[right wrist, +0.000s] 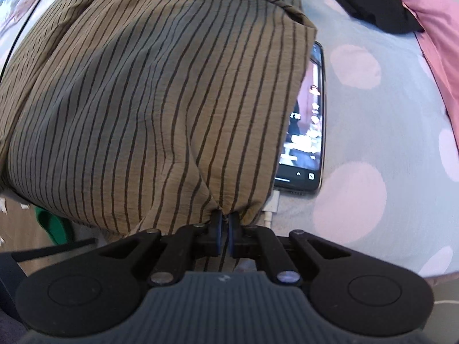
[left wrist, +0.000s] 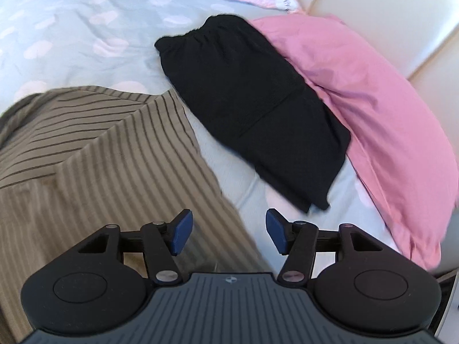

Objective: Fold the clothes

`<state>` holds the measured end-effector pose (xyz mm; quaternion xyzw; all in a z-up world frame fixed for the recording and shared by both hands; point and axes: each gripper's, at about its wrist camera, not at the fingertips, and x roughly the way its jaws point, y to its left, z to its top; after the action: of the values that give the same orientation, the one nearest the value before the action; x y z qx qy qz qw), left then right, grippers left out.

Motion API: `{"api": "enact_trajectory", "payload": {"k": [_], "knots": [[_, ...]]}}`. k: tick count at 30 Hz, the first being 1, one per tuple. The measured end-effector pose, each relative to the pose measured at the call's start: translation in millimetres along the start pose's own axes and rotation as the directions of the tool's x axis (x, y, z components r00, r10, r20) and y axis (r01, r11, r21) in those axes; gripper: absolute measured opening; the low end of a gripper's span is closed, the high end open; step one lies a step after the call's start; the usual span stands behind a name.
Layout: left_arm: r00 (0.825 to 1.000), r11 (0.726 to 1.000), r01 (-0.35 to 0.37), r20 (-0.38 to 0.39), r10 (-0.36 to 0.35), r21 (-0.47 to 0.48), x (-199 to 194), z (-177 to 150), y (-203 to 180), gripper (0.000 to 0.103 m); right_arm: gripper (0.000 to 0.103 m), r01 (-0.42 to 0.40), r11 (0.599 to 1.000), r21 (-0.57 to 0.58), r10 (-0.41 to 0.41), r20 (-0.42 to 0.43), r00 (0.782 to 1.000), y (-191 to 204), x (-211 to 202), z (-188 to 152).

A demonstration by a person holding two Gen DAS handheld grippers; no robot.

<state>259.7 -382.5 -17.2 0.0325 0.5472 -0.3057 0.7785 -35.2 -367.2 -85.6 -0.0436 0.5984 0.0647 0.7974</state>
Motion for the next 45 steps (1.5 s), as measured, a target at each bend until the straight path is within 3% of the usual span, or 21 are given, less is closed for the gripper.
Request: {"api": "enact_trajectory", "payload": {"k": [6,10,16,22,27,37,42,45], "knots": [[0.991,0.991,-0.125,-0.045,0.123,-0.054,50.2,22.5,-0.6,0.049,0.006,-0.006,1.000,-0.010,0.006,-0.001,1.000,-4.1,-0.2,1.1],[0.982,0.983,-0.178,-0.073,0.175,-0.049,68.5,20.2,2.1,0.032,0.006,-0.034,0.999,0.021,0.034,-0.005,0.999,-13.6,-0.3,2.4],[0.984,0.985,-0.170,-0.055,0.169,-0.030,66.7,16.7,9.1,0.020,0.013,-0.077,0.992,0.100,0.073,0.037,0.997,-30.5,-15.3,-0.6],[0.990,0.990,-0.135,-0.040,0.134,-0.044,62.4,12.6,18.5,0.018,0.017,-0.152,0.964,0.218,0.142,0.060,0.988,-47.4,-12.9,-6.6],[0.993,0.992,-0.112,-0.039,0.110,-0.050,61.3,12.8,24.7,0.018,0.031,-0.164,0.956,0.244,0.144,0.097,0.985,-33.7,-29.8,-15.7],[0.997,0.995,-0.076,-0.034,0.074,-0.063,58.8,10.9,33.7,0.019,0.033,-0.170,0.936,0.310,0.176,0.007,0.984,-41.2,-9.5,-31.8],[0.997,0.996,-0.072,-0.035,0.070,-0.057,59.4,10.6,34.2,0.019,0.033,-0.149,0.936,0.318,0.144,0.039,0.989,-37.2,-13.0,-26.7],[0.996,0.995,-0.082,-0.029,0.081,-0.050,59.7,10.3,31.6,0.017,0.023,-0.118,0.952,0.281,0.114,0.032,0.993,-28.2,-10.6,-21.5]]}}
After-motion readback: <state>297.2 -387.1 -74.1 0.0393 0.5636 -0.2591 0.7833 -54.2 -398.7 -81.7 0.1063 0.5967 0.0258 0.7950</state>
